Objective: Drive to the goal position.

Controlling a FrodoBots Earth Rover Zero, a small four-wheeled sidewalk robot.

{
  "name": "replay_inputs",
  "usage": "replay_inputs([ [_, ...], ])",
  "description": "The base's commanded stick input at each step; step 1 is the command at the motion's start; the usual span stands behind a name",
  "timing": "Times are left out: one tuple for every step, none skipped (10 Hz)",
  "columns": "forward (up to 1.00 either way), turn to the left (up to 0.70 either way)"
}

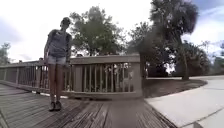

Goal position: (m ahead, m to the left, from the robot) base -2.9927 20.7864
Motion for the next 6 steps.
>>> replay_inputs([
  [0.45, 0.27],
  [0.15, 0.39],
  [0.00, 0.45],
  [0.00, 0.45],
  [0.00, 0.45],
  [0.00, 0.45],
])
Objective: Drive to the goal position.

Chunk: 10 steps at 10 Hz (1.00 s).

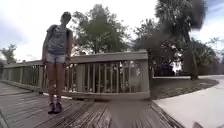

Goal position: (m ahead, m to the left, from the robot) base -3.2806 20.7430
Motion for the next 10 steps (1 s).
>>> replay_inputs([
  [0.00, 0.45],
  [0.00, 0.45],
  [0.00, 0.45],
  [0.00, 0.45],
  [0.00, 0.45],
  [0.00, 0.45],
  [0.00, 0.45],
  [0.00, 0.45],
  [0.00, 0.45],
  [0.00, 0.45],
])
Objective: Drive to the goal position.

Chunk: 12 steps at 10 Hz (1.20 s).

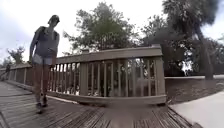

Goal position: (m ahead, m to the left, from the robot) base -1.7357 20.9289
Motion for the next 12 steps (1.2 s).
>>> replay_inputs([
  [0.00, 0.45],
  [0.00, 0.45],
  [0.00, 0.45],
  [0.00, 0.45],
  [0.00, 0.45],
  [0.00, 0.45],
  [0.00, 0.45],
  [0.00, 0.45],
  [0.00, 0.45],
  [0.00, 0.45],
  [0.00, 0.45],
  [0.00, 0.45],
])
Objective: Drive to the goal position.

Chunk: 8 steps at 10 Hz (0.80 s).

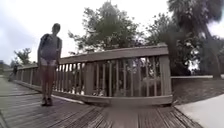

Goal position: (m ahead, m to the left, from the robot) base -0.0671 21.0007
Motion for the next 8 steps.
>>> replay_inputs([
  [0.00, 0.45],
  [0.00, 0.45],
  [0.00, 0.45],
  [0.00, 0.45],
  [0.00, 0.45],
  [0.00, 0.23],
  [0.00, 0.00],
  [0.00, 0.00],
])
